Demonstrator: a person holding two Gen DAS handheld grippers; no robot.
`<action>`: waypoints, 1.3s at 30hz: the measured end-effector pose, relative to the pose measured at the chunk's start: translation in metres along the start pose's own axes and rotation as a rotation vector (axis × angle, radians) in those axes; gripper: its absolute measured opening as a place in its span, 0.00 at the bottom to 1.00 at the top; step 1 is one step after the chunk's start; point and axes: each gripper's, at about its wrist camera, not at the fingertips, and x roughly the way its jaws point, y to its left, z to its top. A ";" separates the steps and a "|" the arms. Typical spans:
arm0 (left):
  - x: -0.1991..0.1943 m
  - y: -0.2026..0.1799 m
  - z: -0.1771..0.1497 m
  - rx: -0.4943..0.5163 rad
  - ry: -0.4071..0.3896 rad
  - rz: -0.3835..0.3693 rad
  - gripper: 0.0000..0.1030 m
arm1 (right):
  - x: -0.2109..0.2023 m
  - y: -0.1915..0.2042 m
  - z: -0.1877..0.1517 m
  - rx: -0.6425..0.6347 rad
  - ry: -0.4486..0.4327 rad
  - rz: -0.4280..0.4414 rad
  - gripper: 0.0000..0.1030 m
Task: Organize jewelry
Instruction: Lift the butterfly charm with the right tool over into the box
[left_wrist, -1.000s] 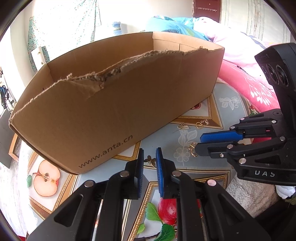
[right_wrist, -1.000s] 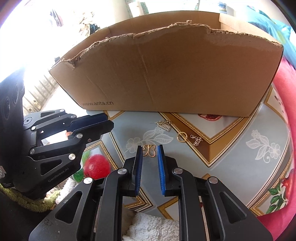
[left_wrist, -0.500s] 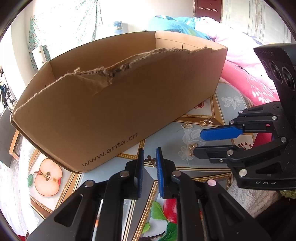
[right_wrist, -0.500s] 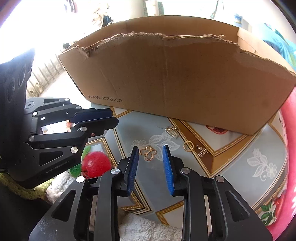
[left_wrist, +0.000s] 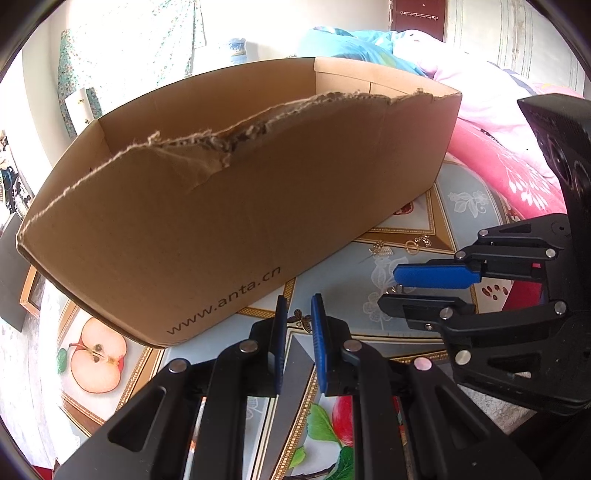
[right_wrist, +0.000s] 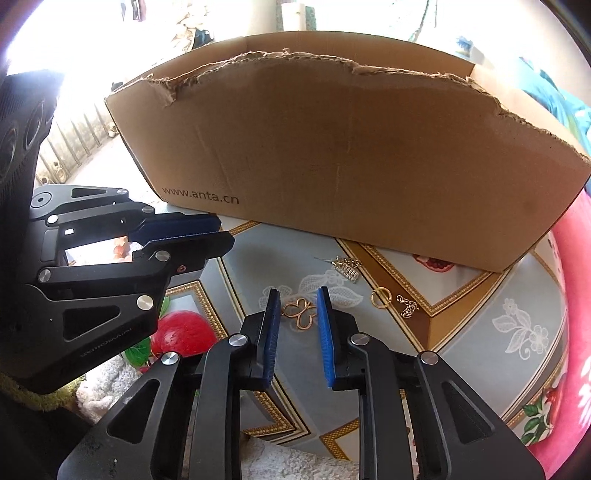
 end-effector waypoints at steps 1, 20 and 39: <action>0.000 0.000 0.000 0.001 0.000 0.000 0.12 | 0.001 0.002 0.000 -0.002 -0.002 -0.001 0.17; -0.020 -0.005 -0.002 0.005 -0.035 -0.004 0.12 | -0.020 -0.063 0.000 0.112 -0.063 0.081 0.17; -0.126 0.024 0.073 0.046 -0.269 -0.118 0.12 | -0.136 -0.080 0.063 0.030 -0.363 0.110 0.17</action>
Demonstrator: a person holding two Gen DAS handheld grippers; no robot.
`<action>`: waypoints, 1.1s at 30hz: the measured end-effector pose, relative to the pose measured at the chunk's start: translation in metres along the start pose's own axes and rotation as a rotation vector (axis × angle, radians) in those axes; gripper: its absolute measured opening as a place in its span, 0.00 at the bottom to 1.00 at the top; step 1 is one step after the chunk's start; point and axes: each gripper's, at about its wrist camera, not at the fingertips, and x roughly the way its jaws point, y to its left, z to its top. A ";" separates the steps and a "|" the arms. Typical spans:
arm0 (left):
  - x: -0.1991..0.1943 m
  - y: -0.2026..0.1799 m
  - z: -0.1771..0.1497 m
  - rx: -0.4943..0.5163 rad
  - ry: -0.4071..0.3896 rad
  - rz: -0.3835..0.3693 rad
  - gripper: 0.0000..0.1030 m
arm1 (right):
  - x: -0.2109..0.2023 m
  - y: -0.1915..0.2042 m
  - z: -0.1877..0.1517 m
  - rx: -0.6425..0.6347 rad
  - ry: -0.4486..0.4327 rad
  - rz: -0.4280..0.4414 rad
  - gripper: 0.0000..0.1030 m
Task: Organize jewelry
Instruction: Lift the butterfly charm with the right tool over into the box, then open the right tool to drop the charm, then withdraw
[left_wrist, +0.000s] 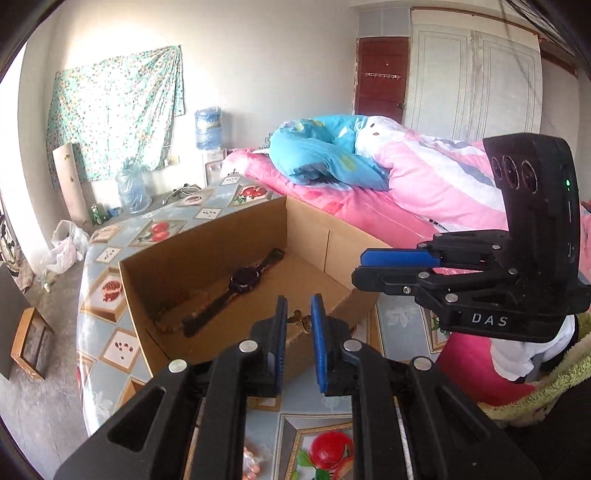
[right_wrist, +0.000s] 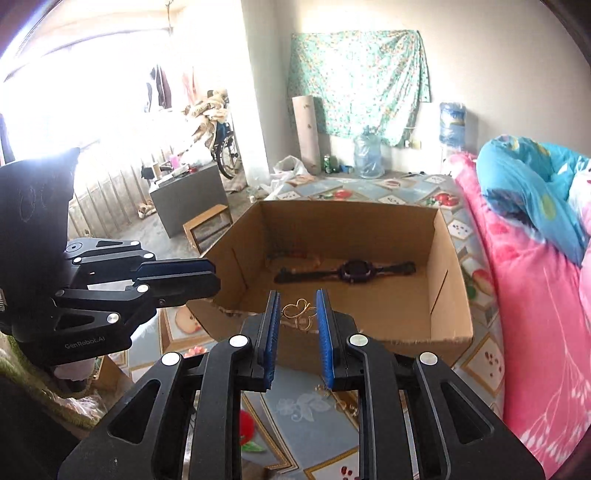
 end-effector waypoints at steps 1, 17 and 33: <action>0.005 0.004 0.005 0.008 0.011 0.007 0.12 | 0.006 -0.005 0.006 0.006 0.010 0.008 0.17; 0.182 0.085 0.041 -0.219 0.542 -0.073 0.12 | 0.161 -0.066 0.052 0.108 0.533 0.096 0.17; 0.215 0.097 0.038 -0.314 0.652 -0.049 0.23 | 0.203 -0.075 0.045 0.085 0.657 0.081 0.18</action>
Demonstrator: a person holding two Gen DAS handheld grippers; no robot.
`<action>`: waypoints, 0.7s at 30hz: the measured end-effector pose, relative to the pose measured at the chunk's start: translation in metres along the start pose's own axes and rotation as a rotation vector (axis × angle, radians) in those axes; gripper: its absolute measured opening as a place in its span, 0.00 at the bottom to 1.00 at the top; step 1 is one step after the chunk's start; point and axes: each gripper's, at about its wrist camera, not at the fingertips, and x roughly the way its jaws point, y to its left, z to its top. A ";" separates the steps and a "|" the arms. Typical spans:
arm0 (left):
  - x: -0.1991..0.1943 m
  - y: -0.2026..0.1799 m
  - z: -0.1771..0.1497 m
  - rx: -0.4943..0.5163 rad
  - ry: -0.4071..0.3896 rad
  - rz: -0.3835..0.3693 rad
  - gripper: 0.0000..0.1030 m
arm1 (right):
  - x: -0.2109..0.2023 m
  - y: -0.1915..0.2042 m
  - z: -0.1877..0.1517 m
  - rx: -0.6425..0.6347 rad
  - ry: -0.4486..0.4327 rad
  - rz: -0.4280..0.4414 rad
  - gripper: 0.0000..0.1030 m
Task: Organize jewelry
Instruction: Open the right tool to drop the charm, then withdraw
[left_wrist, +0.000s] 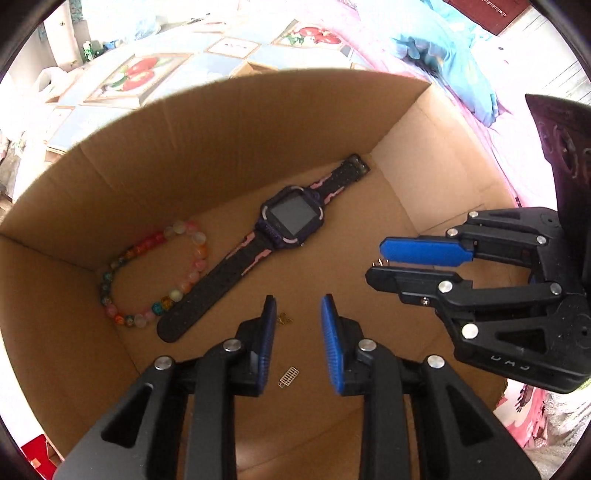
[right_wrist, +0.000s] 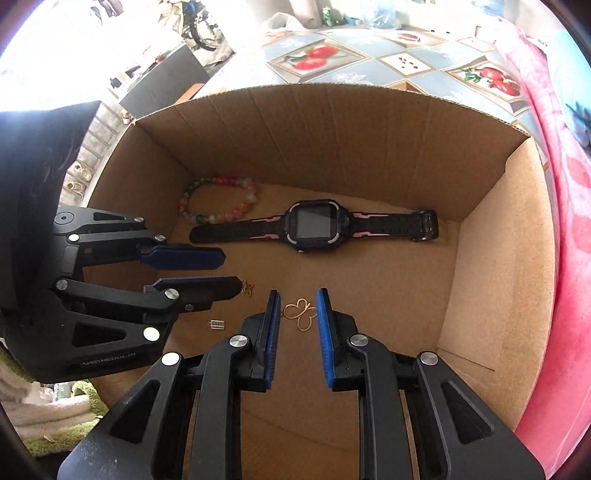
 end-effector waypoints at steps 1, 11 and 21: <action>-0.003 0.000 -0.001 -0.001 -0.012 0.004 0.23 | 0.001 -0.001 0.001 0.002 0.003 -0.002 0.18; -0.061 0.002 -0.030 -0.027 -0.211 0.011 0.30 | 0.010 -0.003 0.006 0.023 -0.003 -0.023 0.25; -0.120 0.007 -0.091 -0.078 -0.449 0.035 0.36 | -0.021 0.003 -0.007 0.046 -0.149 0.009 0.25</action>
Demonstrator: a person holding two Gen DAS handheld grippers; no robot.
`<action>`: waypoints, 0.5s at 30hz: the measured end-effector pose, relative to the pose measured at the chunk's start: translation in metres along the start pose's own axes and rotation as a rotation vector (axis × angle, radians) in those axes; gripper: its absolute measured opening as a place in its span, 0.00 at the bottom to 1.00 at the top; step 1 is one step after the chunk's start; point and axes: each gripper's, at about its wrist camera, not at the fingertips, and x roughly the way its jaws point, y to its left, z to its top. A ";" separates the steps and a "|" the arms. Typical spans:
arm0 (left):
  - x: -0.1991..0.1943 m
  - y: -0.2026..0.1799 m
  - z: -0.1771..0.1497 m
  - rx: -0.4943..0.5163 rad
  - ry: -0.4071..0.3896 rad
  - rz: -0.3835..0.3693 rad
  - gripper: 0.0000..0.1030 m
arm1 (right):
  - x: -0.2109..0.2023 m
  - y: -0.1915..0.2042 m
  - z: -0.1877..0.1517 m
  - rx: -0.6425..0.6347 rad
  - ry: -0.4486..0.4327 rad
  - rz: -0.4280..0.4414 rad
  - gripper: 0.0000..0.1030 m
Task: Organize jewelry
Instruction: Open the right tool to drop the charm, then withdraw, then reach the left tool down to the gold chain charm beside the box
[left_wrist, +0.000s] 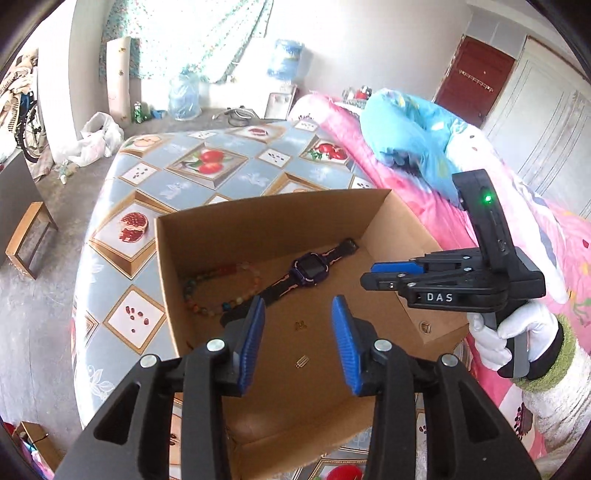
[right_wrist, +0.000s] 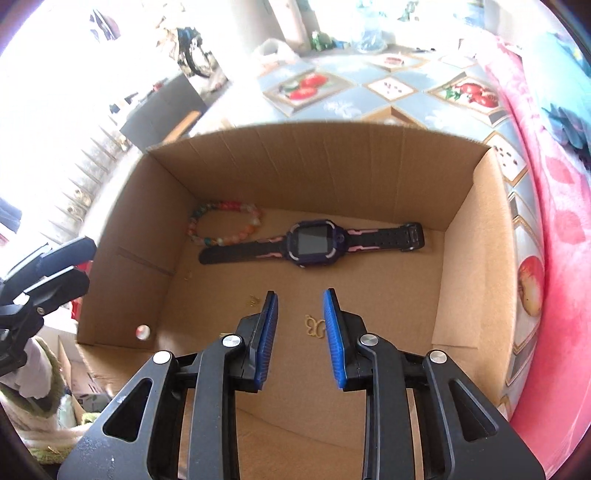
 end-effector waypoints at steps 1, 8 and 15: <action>-0.007 0.002 -0.005 -0.007 -0.023 -0.002 0.37 | -0.010 0.001 -0.003 0.004 -0.030 0.015 0.25; -0.050 0.003 -0.045 0.023 -0.193 -0.015 0.47 | -0.083 0.012 -0.047 0.032 -0.284 0.101 0.30; -0.072 -0.018 -0.098 0.122 -0.240 -0.047 0.58 | -0.131 0.025 -0.129 0.041 -0.482 0.128 0.39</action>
